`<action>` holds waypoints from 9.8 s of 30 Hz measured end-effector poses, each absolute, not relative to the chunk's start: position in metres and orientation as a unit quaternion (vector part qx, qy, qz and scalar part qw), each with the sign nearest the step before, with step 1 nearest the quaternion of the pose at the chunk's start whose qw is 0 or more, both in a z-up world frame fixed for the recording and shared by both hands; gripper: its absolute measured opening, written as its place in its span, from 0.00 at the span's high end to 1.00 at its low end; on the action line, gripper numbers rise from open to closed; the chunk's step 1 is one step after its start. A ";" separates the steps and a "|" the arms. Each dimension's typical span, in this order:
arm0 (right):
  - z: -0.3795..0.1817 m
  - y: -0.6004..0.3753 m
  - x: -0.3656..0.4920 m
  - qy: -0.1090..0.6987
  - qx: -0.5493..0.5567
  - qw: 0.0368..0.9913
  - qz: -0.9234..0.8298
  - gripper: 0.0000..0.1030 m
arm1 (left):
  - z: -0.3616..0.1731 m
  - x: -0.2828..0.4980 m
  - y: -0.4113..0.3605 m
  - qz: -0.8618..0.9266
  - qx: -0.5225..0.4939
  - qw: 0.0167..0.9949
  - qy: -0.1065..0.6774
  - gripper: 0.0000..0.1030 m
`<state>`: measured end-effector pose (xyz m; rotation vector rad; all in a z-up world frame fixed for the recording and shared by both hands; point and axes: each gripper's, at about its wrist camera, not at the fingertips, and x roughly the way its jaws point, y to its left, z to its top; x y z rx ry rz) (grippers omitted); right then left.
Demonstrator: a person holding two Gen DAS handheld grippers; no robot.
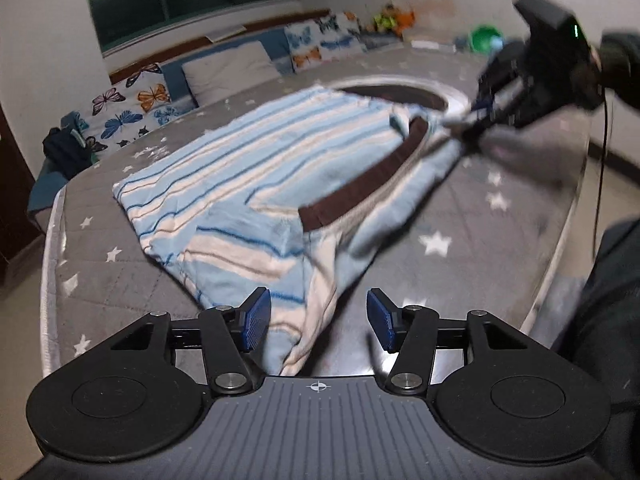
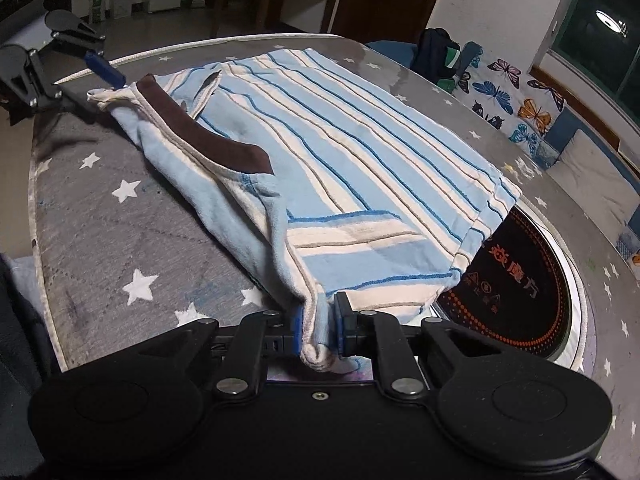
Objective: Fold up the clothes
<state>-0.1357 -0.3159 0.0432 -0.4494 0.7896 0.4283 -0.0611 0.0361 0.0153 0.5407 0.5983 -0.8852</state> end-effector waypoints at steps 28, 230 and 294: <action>0.125 -0.321 -0.142 0.318 -0.153 0.908 0.228 0.89 | 0.094 -0.055 0.064 -0.335 0.108 0.914 0.201 0.92; -0.002 -0.551 -0.125 0.312 0.082 0.923 -0.212 0.00 | 0.005 0.034 0.073 -0.005 0.006 0.944 0.330 0.00; -0.002 -0.551 -0.128 0.311 0.084 0.923 -0.212 0.00 | 0.004 0.033 0.071 -0.005 0.003 0.944 0.330 0.00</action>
